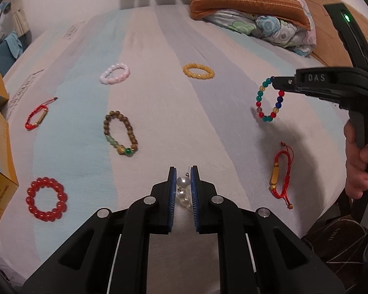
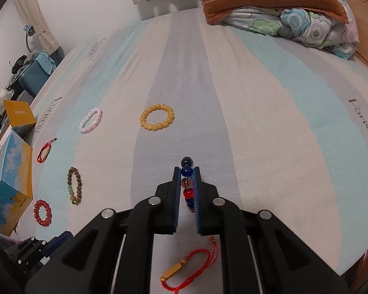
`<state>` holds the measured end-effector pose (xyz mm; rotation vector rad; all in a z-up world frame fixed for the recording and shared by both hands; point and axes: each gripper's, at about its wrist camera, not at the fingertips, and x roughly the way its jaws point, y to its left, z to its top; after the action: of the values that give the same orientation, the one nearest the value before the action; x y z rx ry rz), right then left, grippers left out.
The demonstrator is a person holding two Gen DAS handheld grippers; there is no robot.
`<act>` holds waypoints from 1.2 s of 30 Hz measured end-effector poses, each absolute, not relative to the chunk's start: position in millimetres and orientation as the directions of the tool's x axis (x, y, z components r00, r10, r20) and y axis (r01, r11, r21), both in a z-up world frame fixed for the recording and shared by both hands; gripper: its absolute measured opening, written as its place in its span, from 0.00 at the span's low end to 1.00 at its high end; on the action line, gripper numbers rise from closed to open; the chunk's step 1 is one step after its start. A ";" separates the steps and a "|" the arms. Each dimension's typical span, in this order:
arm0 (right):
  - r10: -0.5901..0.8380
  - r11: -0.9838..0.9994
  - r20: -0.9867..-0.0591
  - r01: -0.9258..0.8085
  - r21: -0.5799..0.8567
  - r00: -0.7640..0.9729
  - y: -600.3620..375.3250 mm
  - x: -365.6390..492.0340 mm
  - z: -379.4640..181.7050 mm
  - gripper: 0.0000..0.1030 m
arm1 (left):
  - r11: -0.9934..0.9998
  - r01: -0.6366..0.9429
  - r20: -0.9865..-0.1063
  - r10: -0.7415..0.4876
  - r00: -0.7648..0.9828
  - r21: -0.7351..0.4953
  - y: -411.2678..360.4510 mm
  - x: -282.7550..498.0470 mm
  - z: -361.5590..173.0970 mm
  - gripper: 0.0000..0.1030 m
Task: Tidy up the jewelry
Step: 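Lift the pearl earring with the left tool while the right tool lifts the multicolour bracelet, then carry both held items over the white box and lower them inside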
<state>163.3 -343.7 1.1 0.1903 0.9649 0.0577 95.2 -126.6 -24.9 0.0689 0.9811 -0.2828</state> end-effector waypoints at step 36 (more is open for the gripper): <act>0.243 0.969 -0.746 -0.195 0.154 0.620 -168.7 144.3 101.0 0.09 | 1.000 0.008 -0.761 0.010 0.649 0.020 44.6 87.0 88.5 0.11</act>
<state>144.3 -168.7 101.0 0.0602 0.8663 0.2519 87.0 44.6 88.5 0.0221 0.8651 0.0013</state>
